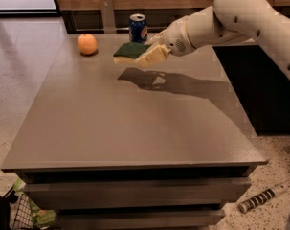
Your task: Move sponge near orange
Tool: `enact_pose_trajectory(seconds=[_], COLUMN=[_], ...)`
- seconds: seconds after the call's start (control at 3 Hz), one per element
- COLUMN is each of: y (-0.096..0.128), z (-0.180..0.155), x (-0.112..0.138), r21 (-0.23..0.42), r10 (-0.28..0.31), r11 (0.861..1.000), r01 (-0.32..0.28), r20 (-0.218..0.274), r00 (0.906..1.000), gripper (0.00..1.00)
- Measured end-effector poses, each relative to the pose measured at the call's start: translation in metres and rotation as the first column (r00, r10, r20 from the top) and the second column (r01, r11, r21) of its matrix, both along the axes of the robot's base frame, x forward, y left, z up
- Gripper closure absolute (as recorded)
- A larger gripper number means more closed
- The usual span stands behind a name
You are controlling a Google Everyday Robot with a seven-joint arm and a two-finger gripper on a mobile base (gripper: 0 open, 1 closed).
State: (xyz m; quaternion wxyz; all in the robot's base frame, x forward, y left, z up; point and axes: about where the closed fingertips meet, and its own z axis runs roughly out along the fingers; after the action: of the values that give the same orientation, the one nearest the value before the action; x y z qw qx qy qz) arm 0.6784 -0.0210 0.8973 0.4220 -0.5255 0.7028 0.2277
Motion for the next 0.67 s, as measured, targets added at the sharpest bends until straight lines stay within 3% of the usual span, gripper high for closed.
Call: enact_pose_trajectory(seconds=[0.67], y=[0.066], z=[-0.019], x=[0.046], r21=[0.049], r10=[-0.009], r11=[0.999], r01=[0.007], r20=[0.034], r00=[0.9994], gripper=[1.00])
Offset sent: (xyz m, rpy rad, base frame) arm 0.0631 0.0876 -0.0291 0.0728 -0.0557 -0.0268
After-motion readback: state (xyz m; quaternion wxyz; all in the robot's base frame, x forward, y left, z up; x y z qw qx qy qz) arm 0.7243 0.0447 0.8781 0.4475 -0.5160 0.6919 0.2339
